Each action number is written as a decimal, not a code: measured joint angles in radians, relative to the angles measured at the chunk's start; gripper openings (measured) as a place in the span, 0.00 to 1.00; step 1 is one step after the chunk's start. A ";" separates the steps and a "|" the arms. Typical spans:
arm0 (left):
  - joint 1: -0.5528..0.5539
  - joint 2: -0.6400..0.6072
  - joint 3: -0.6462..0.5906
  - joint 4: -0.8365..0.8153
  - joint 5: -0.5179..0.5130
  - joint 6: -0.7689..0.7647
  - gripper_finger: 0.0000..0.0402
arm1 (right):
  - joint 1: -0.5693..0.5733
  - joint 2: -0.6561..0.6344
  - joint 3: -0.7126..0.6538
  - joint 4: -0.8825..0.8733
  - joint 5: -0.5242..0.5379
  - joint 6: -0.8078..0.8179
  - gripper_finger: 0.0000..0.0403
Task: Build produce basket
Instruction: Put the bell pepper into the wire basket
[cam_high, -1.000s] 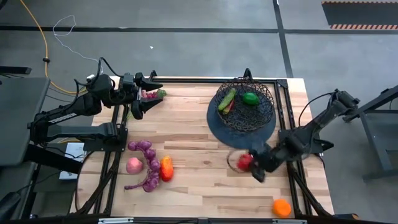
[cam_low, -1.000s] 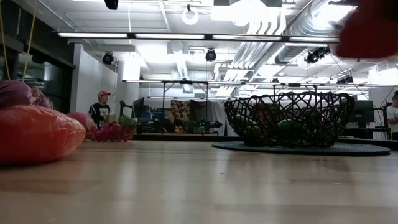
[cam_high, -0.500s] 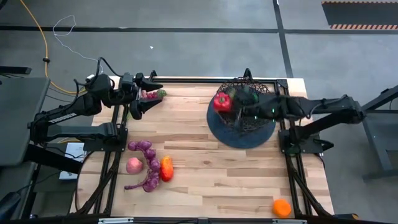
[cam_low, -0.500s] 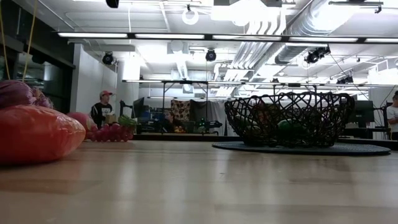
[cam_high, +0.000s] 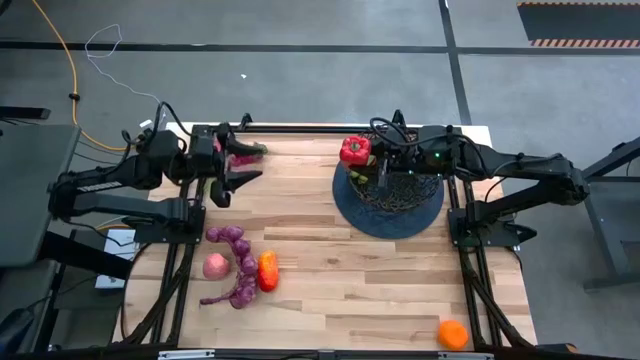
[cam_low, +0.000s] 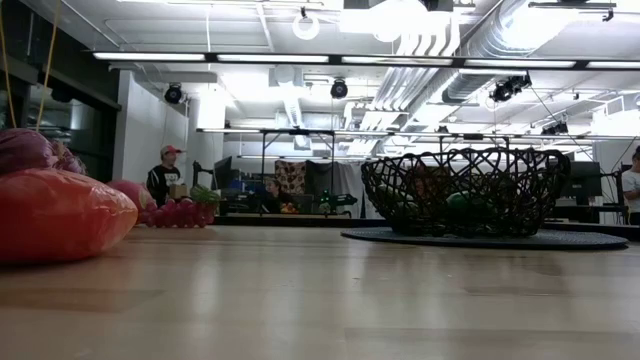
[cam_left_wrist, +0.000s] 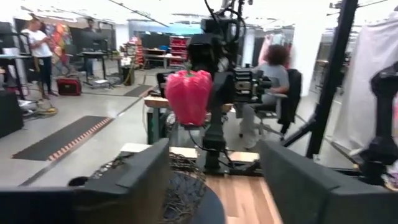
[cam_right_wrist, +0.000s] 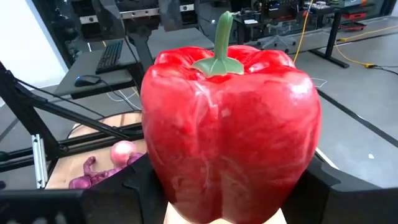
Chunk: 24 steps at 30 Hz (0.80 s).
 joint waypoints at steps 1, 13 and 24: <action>-0.010 0.000 0.000 -0.003 0.000 -0.002 0.49 | 0.000 0.000 0.000 0.000 0.000 0.000 0.56; -0.036 -0.009 0.000 -0.073 -0.065 -0.064 0.01 | 0.001 0.000 0.000 0.000 0.024 0.002 0.56; -0.036 -0.007 0.000 -0.072 -0.064 -0.064 0.00 | -0.180 0.024 0.009 -0.528 0.214 0.393 0.56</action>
